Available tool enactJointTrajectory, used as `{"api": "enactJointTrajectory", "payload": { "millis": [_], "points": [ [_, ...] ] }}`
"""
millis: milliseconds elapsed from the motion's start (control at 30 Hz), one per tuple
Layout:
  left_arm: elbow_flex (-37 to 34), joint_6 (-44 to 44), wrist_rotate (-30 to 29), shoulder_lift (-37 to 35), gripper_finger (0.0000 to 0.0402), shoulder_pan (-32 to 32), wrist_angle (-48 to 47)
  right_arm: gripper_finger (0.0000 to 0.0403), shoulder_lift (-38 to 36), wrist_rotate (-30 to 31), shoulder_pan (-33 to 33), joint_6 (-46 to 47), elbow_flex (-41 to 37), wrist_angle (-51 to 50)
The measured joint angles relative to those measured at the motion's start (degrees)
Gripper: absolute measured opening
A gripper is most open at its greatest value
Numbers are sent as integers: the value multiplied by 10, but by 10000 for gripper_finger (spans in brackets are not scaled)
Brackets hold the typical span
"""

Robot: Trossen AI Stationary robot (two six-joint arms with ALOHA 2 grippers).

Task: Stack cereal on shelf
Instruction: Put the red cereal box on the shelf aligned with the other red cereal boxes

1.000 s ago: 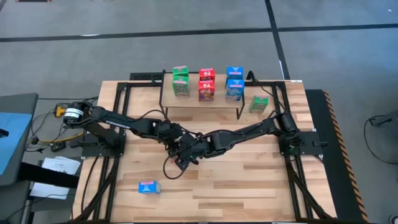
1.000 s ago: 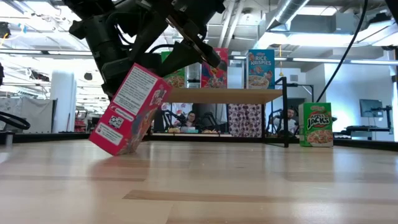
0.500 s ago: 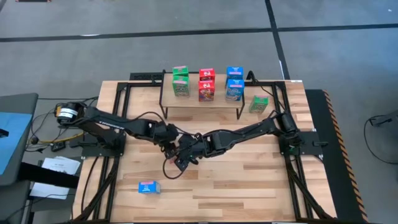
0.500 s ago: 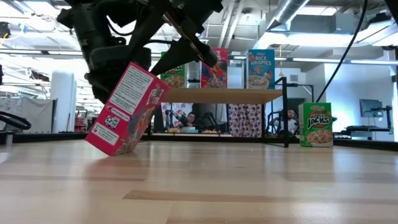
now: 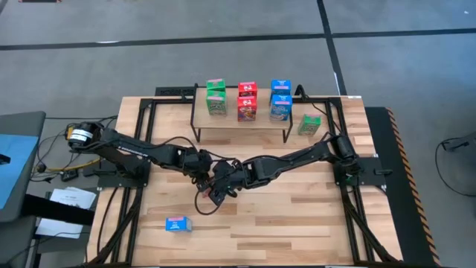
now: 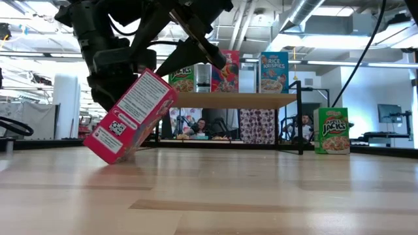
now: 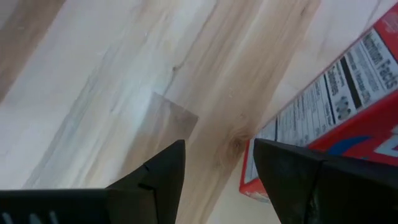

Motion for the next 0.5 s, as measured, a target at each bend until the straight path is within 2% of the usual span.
{"api": "enactJointTrajectory", "payload": {
  "millis": [300, 500],
  "points": [
    [-5, -14, -39, 0, 179, -19, -1, 255, 0, 0, 0, -2, 0, 1],
    [-13, -14, -27, -3, 179, -32, 0, 255, -4, -35, -4, -44, 1, -59]
  ]
}}
